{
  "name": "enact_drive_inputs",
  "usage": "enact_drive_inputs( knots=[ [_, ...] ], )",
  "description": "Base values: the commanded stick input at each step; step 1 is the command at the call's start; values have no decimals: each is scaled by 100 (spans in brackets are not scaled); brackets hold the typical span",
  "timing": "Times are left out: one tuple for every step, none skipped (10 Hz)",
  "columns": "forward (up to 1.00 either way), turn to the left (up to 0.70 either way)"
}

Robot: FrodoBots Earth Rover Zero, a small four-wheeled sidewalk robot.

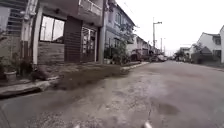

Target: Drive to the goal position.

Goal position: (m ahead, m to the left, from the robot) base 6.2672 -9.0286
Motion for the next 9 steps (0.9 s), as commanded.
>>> enact_drive_inputs(
  knots=[
    [0, 47],
    [0, 46],
    [0, 41],
    [0, 7],
    [0, 0],
    [0, 0],
    [0, 0],
    [0, 0],
    [0, 0]
  ],
)
